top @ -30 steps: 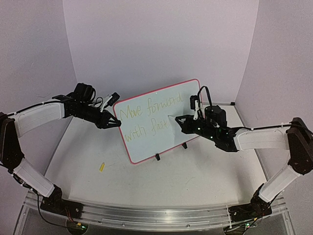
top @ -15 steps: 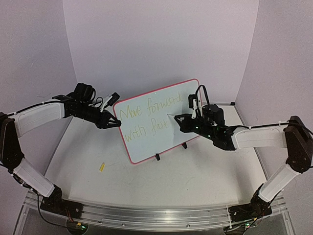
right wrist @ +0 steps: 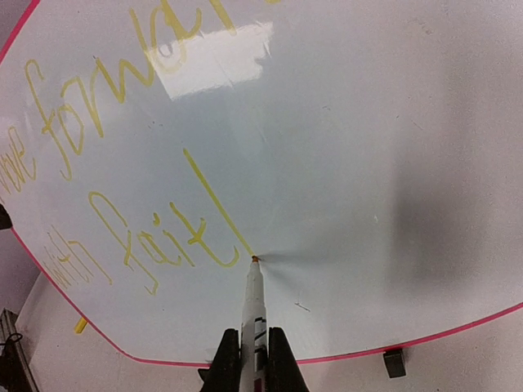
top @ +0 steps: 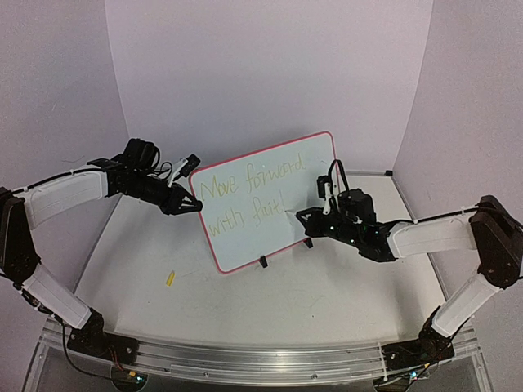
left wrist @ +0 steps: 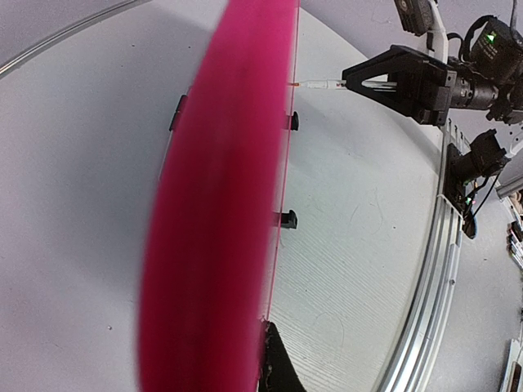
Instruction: Write a sentence on the whiteboard
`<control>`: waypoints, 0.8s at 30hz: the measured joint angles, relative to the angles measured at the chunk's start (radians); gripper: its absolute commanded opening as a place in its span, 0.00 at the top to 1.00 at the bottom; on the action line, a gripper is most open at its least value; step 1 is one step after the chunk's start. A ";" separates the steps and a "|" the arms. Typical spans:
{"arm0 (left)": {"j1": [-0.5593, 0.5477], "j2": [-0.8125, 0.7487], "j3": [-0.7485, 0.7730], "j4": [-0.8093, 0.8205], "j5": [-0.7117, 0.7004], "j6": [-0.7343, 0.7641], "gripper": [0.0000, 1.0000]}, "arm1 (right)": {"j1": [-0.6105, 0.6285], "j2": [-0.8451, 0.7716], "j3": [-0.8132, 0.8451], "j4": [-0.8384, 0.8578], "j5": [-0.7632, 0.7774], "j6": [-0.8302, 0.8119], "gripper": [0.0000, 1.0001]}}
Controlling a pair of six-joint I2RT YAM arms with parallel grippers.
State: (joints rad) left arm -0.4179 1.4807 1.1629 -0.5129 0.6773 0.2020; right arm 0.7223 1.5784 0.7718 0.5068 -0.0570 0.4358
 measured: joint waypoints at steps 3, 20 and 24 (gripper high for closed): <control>0.000 0.000 0.000 0.000 0.000 0.000 1.00 | 0.000 0.000 0.000 0.000 -0.001 0.002 1.00; 0.000 0.005 0.000 0.002 0.001 0.000 1.00 | 0.000 -0.001 0.030 0.016 -0.017 0.017 1.00; 0.000 0.005 0.000 0.004 0.001 0.000 1.00 | 0.000 -0.001 0.036 0.016 -0.009 0.013 1.00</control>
State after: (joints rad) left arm -0.4183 1.4860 1.1629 -0.5088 0.6785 0.2020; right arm 0.7223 1.5776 0.8082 0.5230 -0.0658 0.4489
